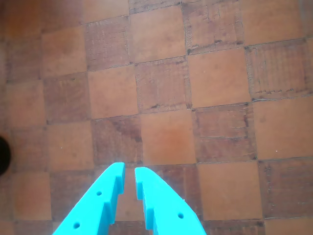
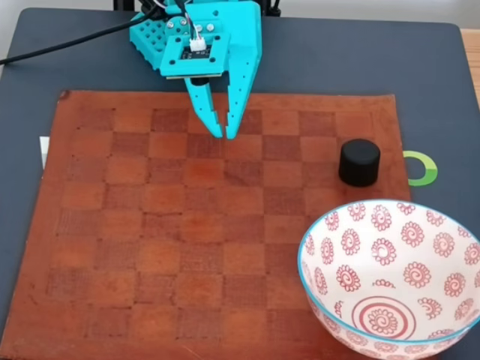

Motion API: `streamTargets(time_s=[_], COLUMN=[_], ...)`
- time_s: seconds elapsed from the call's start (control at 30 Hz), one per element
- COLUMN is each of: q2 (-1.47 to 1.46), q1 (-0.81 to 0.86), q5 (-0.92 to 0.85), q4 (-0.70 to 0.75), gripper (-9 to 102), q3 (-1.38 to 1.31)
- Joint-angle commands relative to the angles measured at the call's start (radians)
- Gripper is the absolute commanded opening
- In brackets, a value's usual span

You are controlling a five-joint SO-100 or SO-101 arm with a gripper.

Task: Grasp a black cylinder and put it in a bowl.

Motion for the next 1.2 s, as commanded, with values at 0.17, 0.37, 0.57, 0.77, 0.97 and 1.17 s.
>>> streamTargets(time_s=[0.17,0.37,0.57,0.77,0.97,1.17], q2=[0.052,0.052,0.052,0.052,0.037,0.035], q1=[-0.006,-0.006,-0.006,-0.006,-0.006,-0.006], q5=[0.0,0.002,0.0,-0.003,-0.006,-0.008], q4=[-0.014,-0.014,-0.002,-0.014,0.003,0.02], gripper=[0,0,0,0,0,0], q3=[-0.011,-0.011,-0.055,-0.066,-0.121,-0.141])
